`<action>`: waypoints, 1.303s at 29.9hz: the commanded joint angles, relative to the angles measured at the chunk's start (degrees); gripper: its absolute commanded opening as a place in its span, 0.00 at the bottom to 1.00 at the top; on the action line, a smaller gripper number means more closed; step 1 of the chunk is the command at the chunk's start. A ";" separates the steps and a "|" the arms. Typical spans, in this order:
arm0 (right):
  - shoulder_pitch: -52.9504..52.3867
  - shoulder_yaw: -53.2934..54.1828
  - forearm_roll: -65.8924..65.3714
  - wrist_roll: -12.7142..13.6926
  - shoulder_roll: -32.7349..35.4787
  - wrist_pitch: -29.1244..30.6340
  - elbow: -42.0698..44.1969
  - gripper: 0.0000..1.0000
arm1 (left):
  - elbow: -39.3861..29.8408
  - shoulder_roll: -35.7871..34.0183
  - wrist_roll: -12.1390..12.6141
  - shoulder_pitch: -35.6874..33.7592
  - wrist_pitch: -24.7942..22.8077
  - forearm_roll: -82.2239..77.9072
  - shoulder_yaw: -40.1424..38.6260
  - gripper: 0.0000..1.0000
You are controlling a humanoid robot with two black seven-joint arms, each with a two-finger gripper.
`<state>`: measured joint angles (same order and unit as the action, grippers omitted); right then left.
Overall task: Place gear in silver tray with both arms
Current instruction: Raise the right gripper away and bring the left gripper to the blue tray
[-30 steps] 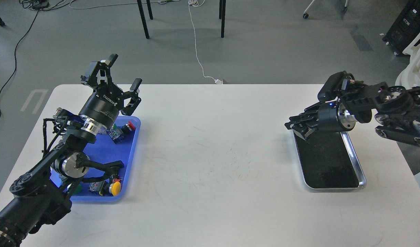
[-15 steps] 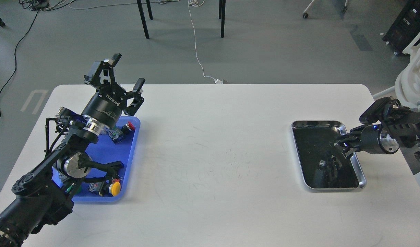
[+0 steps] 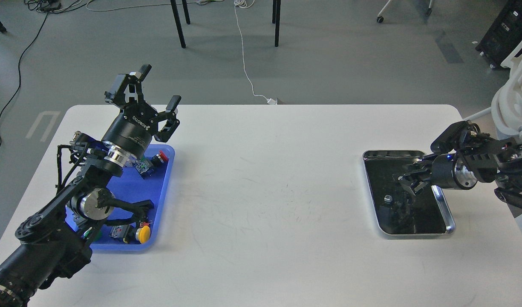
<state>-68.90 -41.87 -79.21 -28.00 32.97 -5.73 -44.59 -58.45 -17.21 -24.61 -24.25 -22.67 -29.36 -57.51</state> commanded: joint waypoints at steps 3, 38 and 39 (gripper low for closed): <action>-0.89 6.16 0.19 0.00 4.81 0.01 -5.57 0.94 | 0.00 -0.19 0.00 0.08 0.00 0.00 0.03 0.98; 36.99 63.23 77.36 0.00 5.09 5.64 -26.51 0.97 | -21.36 -40.95 -3.39 2.10 5.00 -87.69 14.35 0.98; 37.08 63.23 77.19 0.00 4.92 5.64 -26.51 0.97 | -20.14 -42.10 -3.39 2.02 5.27 -89.63 15.32 0.98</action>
<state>-31.84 21.47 -1.74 -28.00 38.16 -0.09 -71.09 -80.68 -54.56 -28.03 -22.41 -19.28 -113.62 -44.20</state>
